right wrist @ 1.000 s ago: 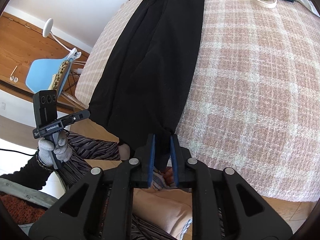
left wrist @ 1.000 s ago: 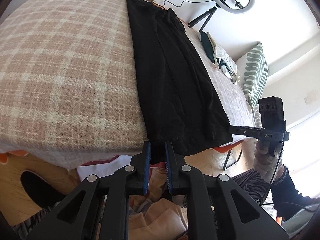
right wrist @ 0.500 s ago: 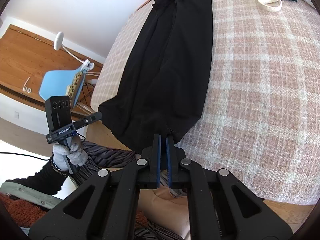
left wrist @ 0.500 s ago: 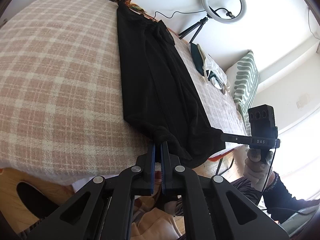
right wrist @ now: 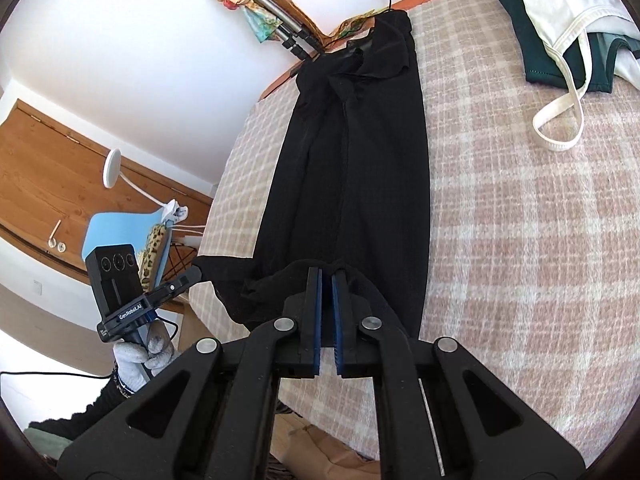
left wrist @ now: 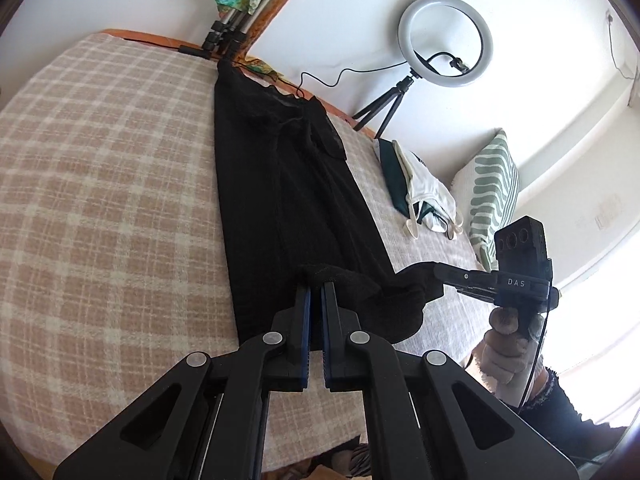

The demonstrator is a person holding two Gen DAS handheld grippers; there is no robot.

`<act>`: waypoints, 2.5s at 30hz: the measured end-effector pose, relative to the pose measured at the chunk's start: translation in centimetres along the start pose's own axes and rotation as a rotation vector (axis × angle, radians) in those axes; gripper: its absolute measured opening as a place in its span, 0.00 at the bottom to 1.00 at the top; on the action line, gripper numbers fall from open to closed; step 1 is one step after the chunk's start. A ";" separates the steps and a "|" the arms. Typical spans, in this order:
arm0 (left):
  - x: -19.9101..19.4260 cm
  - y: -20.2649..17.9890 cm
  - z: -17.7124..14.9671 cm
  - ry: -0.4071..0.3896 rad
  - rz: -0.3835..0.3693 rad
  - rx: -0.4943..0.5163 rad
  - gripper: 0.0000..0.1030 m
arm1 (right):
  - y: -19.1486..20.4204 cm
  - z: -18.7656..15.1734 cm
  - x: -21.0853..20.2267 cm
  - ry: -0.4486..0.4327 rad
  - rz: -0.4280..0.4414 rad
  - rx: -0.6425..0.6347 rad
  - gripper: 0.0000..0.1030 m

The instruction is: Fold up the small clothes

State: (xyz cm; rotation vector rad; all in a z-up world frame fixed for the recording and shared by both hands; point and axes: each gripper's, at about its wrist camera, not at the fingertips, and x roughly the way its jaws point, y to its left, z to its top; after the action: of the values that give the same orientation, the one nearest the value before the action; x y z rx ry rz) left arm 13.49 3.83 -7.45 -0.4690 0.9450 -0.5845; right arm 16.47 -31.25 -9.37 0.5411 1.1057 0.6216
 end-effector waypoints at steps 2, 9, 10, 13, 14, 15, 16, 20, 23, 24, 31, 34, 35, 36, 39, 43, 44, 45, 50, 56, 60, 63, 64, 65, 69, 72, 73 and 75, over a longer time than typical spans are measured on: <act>0.9 0.7 1.2 0.004 0.009 -0.003 0.03 | -0.4 1.5 0.8 -0.012 -0.013 0.013 0.06; 4.2 2.3 3.5 0.013 0.062 0.008 0.03 | -3.3 5.0 3.8 0.005 -0.067 0.082 0.06; 4.6 2.7 3.6 0.017 0.063 0.000 0.03 | -3.6 5.2 4.1 0.011 -0.073 0.089 0.06; 5.5 3.5 3.8 0.023 0.065 -0.020 0.03 | -4.5 5.8 4.5 0.017 -0.079 0.099 0.06; 5.7 3.7 4.0 0.026 0.078 -0.020 0.03 | -4.6 5.9 4.6 0.020 -0.098 0.093 0.06; 5.8 3.8 4.1 0.027 0.085 -0.018 0.05 | -4.7 6.0 4.7 0.025 -0.116 0.091 0.06; 5.8 3.9 4.3 0.026 0.087 -0.013 0.10 | -4.9 6.2 4.7 0.031 -0.126 0.092 0.09; 4.5 3.9 4.4 0.000 0.094 -0.003 0.22 | -4.3 6.2 2.8 0.001 -0.147 0.032 0.25; 3.5 3.1 3.4 -0.002 0.082 0.059 0.23 | -2.5 5.2 1.5 0.000 -0.120 -0.081 0.25; 3.6 2.6 3.0 0.012 0.072 0.084 0.23 | -2.0 4.7 1.5 0.010 -0.108 -0.112 0.25; 6.2 1.1 0.7 0.130 0.066 0.155 0.22 | 0.8 1.5 6.5 0.190 -0.174 -0.312 0.25; 7.0 1.3 0.4 0.159 0.094 0.171 0.22 | 1.4 1.6 7.0 0.191 -0.184 -0.358 0.25; 7.3 1.3 0.4 0.167 0.103 0.179 0.22 | 1.4 1.8 7.1 0.187 -0.186 -0.354 0.25; 7.6 1.3 0.5 0.168 0.105 0.185 0.22 | 1.3 2.1 7.1 0.186 -0.186 -0.349 0.25; 8.4 1.1 1.6 0.158 0.137 0.219 0.22 | 0.8 3.3 7.2 0.164 -0.193 -0.328 0.25; 9.2 2.1 3.9 0.106 0.163 0.192 0.22 | 0.0 5.3 6.6 0.095 -0.197 -0.269 0.25; 9.3 2.6 4.5 0.080 0.171 0.175 0.22 | -0.4 5.9 6.3 0.072 -0.201 -0.253 0.25; 9.2 3.0 5.1 0.057 0.182 0.161 0.22 | -0.7 6.5 6.1 0.051 -0.212 -0.241 0.25; 8.2 4.2 6.7 -0.009 0.231 0.143 0.22 | -1.6 8.7 5.2 -0.010 -0.266 -0.233 0.25; 7.9 4.1 7.4 -0.017 0.259 0.164 0.23 | -1.8 10.1 5.3 -0.025 -0.293 -0.233 0.25; 8.6 4.0 8.9 -0.006 0.264 0.176 0.26 | -2.4 11.5 5.0 -0.029 -0.268 -0.217 0.31; 9.1 4.1 10.6 -0.009 0.278 0.181 0.40 | -3.1 13.3 4.9 -0.044 -0.258 -0.196 0.39; 9.4 4.1 11.3 -0.006 0.270 0.184 0.40 | -3.4 14.1 4.9 -0.047 -0.261 -0.189 0.39; 9.7 4.1 12.0 -0.001 0.264 0.190 0.40 | -3.7 14.9 5.0 -0.046 -0.261 -0.185 0.39; 11.0 4.3 14.9 -0.004 0.284 0.212 0.40 | -4.5 18.8 5.8 -0.030 -0.284 -0.190 0.39; 12.2 4.7 16.9 0.006 0.301 0.237 0.40 | -4.8 21.9 6.8 -0.014 -0.280 -0.186 0.39; 12.6 4.9 17.5 0.005 0.308 0.245 0.41 | -4.9 22.9 7.3 -0.010 -0.281 -0.188 0.39; 13.3 5.6 18.9 0.002 0.308 0.238 0.41 | -5.3 24.8 8.3 -0.010 -0.304 -0.190 0.39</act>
State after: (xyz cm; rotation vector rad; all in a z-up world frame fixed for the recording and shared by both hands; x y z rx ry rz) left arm 37.11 1.67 -9.33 -0.1063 0.9144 -0.4097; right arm 43.14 -31.50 -9.52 0.2058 1.0798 0.4506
